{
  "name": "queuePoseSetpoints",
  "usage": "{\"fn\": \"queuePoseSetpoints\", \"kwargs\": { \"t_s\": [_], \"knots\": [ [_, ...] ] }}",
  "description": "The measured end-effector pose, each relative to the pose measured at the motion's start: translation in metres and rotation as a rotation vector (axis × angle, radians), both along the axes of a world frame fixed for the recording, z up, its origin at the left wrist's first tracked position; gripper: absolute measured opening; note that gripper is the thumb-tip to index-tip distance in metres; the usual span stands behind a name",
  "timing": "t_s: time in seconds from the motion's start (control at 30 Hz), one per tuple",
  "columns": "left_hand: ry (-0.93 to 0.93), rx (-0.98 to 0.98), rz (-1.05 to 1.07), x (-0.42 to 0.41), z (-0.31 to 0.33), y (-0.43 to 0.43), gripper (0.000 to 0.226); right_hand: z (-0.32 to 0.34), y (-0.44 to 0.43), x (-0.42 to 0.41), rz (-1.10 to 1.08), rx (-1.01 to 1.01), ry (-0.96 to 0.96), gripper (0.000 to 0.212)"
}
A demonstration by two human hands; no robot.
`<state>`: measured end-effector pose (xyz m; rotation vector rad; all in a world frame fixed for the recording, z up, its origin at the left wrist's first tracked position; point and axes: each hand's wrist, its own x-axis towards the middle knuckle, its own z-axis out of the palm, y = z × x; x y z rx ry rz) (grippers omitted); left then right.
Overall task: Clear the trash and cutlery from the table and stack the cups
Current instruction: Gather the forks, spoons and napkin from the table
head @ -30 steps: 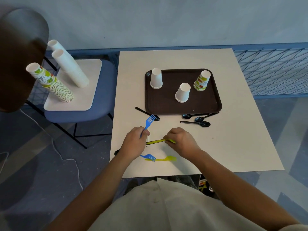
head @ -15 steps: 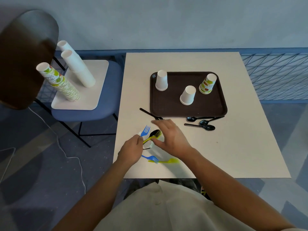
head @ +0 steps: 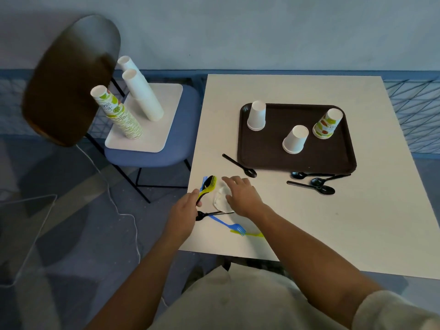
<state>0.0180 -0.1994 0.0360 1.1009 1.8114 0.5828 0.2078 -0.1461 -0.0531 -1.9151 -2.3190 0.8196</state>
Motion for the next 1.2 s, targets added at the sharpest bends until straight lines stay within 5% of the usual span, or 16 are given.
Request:
{"fn": "queuePoseSetpoints", "kwargs": {
  "t_s": [0.13,0.23,0.57,0.73,0.93,1.2],
  "knots": [
    [0.142,-0.047,-0.135,-0.005,0.000,-0.002,0.030,-0.012,0.007,-0.005,0.035,-0.041,-0.183,0.062],
    [0.080,-0.036,-0.055,-0.005,0.005,-0.007,0.028,-0.012,0.013,-0.002,0.009,-0.055,-0.238,0.054],
    [0.049,-0.049,-0.022,-0.004,0.002,-0.008,0.032,-0.018,0.010,0.026,-0.201,-0.046,-0.084,0.037],
    [0.016,-0.051,-0.022,0.006,0.001,-0.005,0.030,-0.014,0.007,0.027,0.098,-0.106,-0.145,0.055],
    [0.032,-0.062,-0.024,0.012,-0.002,0.003,0.031,-0.014,0.014,0.038,0.155,-0.044,-0.282,0.036],
    [0.065,-0.109,0.015,0.014,-0.010,0.018,0.033,0.004,0.063,0.031,-0.228,-0.120,0.258,0.023]
  ]
}}
